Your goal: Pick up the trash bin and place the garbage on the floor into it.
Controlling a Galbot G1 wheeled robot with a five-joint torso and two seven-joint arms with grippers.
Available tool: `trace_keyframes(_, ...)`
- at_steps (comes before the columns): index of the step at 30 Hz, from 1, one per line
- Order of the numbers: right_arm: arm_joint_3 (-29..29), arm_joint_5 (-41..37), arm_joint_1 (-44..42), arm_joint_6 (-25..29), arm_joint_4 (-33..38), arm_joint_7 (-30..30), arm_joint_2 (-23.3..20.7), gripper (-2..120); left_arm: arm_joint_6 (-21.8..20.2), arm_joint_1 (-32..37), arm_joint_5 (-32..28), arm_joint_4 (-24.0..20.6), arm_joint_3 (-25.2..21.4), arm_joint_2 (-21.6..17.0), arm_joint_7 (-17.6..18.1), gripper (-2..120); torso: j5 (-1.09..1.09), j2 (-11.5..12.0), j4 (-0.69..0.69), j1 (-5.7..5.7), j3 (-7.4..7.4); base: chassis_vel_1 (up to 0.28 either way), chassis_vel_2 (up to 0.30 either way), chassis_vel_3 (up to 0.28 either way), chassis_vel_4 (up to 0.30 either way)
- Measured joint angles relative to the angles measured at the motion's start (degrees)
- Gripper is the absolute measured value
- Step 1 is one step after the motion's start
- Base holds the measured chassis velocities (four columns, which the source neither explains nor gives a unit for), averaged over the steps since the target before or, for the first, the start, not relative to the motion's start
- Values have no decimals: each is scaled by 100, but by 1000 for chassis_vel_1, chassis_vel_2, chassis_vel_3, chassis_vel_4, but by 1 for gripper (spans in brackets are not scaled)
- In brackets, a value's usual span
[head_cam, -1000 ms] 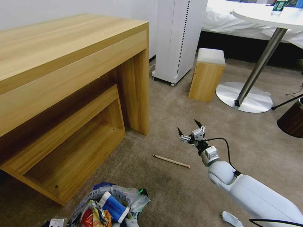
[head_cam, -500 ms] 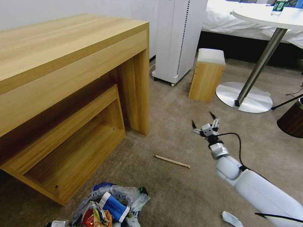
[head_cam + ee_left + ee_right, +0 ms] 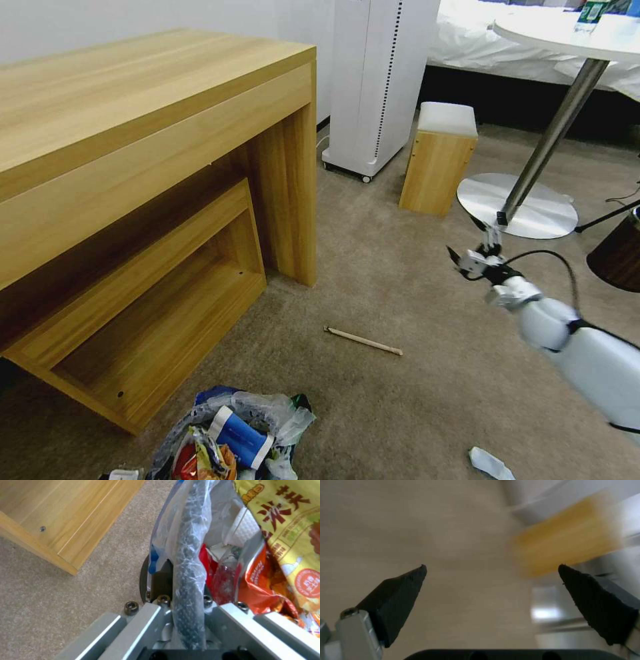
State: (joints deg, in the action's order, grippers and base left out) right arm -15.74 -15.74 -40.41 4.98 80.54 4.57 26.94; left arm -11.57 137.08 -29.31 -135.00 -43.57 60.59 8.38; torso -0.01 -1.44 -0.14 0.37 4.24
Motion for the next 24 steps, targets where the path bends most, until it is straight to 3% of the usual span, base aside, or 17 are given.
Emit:
trace_keyframes(1, 0, 0, 0, 0, 0, 0, 0, 100, 0, 0, 0, 0, 0, 0, 0, 0, 0, 0, 0, 0, 0, 0, 0, 0, 0)
trace_keyframes(2, -94, -771, -178, -144, 190, 457, -157, 100, 6, 21, 0, 3, -6, 12, -6, 0, 4, 0, -1, 0, 0, 0, 0, 0, 0)
trace_keyframes(4, -198, -1659, -605, -568, 622, 616, -368, 100, 10, 37, -18, 17, -27, 7, -9, 0, 2, 0, 2, 0, 0, 0, 0, 0, 0)
trace_keyframes(6, -224, -1789, -726, -805, 764, 551, -422, 100, 10, 44, -29, 23, -37, 1, -10, 0, 1, 0, 2, 0, 0, 0, 0, 0, 0)
trace_keyframes(7, -275, -2016, -941, -1267, 1059, 356, -538, 100, 10, 58, -51, 39, -61, -11, -8, 0, 3, 0, 0, 0, 0, 0, 0, 0, 0)
trace_keyframes(8, -307, -2342, -1173, -2239, 1552, -194, -705, 100, 9, 98, -75, 52, -105, -23, -8, 0, 1, 0, 1, 0, 0, 0, 0, 0, 0)
trace_keyframes(9, -307, -2342, -1173, -2239, 1552, -194, -705, 100, 9, 98, -75, 52, -105, -23, -8, 0, 1, 0, 1, 0, 0, 0, 0, 0, 0)
trace_keyframes(10, -319, -2480, -1226, -2571, 1703, -400, -750, 100, 9, 110, -87, 54, -119, -27, -8, 0, -1, 0, 1, 0, 0, 0, 0, 0, 0)
trace_keyframes(11, -378, -2864, -1383, -3358, 2134, -909, -871, 100, 7, 134, -144, 73, -174, -57, -1, 0, -3, 0, 1, 0, 0, 0, 0, 0, 0)
trace_keyframes(12, -406, -3056, -1441, -3617, 2312, -1021, -898, 100, 0, 143, -190, 81, -212, -89, 13, 0, -3, 0, 1, 0, 0, 0, 0, 0, 0)
trace_keyframes(14, -435, -3215, -1479, -3730, 2440, -1108, -899, 100, -5, 144, -229, 90, -234, -118, 37, 0, -2, 0, 2, 0, 0, 0, 0, 0, 0)
trace_keyframes(16, -609, -3669, -1508, -3993, 2707, -1677, -858, 100, -25, 144, -303, 109, -268, -164, 98, 0, -1, 0, 2, 0, 0, 0, 0, 0, 0)
trace_keyframes(19, -637, -3885, -1547, -4237, 2876, -1820, -843, 100, -26, 139, -357, 133, -280, -194, 135, 0, 0, 0, 2, 0, 0, 0, 0, 0, 0)
trace_keyframes(24, -540, -3224, -1749, -4188, 2945, -1258, -963, 100, -25, 110, -384, 205, -273, -230, 171, 0, 0, 0, 2, 0, 0, 0, 0, 0, 0)
